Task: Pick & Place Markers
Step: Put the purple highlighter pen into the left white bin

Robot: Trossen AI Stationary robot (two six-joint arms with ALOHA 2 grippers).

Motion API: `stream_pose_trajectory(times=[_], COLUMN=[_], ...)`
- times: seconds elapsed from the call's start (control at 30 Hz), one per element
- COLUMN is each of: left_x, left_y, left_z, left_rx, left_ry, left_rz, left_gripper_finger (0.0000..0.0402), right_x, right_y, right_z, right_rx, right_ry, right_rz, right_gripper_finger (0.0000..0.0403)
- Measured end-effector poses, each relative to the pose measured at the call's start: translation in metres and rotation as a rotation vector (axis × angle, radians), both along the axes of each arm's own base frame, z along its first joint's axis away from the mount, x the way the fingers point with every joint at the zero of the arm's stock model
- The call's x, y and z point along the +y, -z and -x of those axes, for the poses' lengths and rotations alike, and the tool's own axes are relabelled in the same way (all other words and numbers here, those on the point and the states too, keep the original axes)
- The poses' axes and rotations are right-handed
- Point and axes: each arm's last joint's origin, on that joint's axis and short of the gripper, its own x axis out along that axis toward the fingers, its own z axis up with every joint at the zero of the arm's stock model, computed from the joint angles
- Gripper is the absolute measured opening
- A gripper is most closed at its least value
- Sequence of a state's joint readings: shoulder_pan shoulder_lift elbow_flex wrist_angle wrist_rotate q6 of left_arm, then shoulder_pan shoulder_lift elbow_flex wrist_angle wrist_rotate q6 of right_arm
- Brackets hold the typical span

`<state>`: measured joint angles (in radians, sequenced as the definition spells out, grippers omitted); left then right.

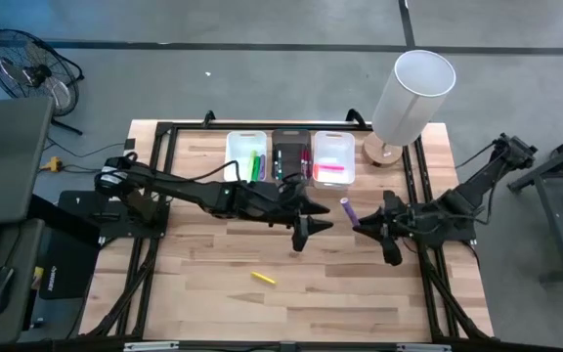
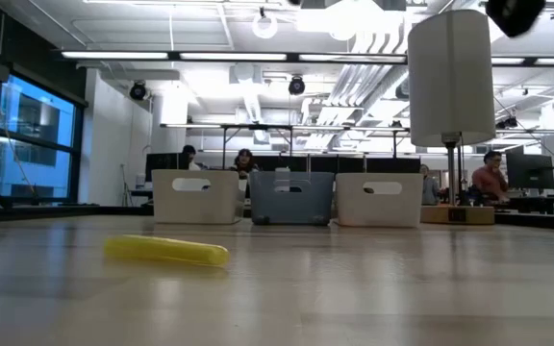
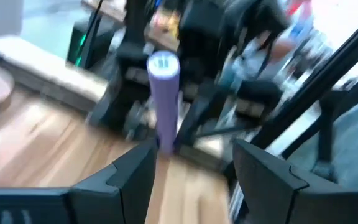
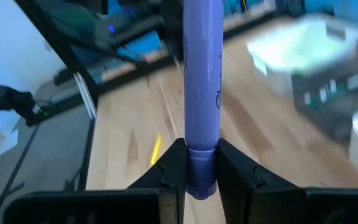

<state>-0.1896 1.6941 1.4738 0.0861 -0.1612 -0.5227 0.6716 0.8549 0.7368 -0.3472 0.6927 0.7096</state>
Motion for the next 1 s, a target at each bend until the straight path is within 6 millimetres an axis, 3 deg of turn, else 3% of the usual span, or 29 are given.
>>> stream_pose_trajectory(times=[0.2, 0.43, 0.73, 1.0], left_x=[-0.002, 0.0, 0.019, 0.019], left_y=[-0.002, -0.009, -0.011, -0.011], left_z=[-0.011, -0.015, -0.018, -0.018], left_rx=[-0.136, -0.256, -0.278, -0.279], left_ry=[0.009, -0.01, -0.074, -0.062], left_rz=[0.008, 0.025, 0.014, 0.001], left_gripper_finger=[0.0209, 0.0209, 0.0209, 0.0209], right_x=[0.0, -0.005, -0.012, -0.016], right_y=[-0.015, -0.021, -0.022, -0.016], right_z=[-0.005, -0.012, -0.016, -0.029], right_rx=[-0.129, -0.168, -0.177, -0.14], right_ry=[-0.016, -0.051, -0.049, -0.064], right_rz=[0.103, 0.104, 0.087, 0.087], right_gripper_finger=[0.0054, 0.0054, 0.0054, 0.0054])
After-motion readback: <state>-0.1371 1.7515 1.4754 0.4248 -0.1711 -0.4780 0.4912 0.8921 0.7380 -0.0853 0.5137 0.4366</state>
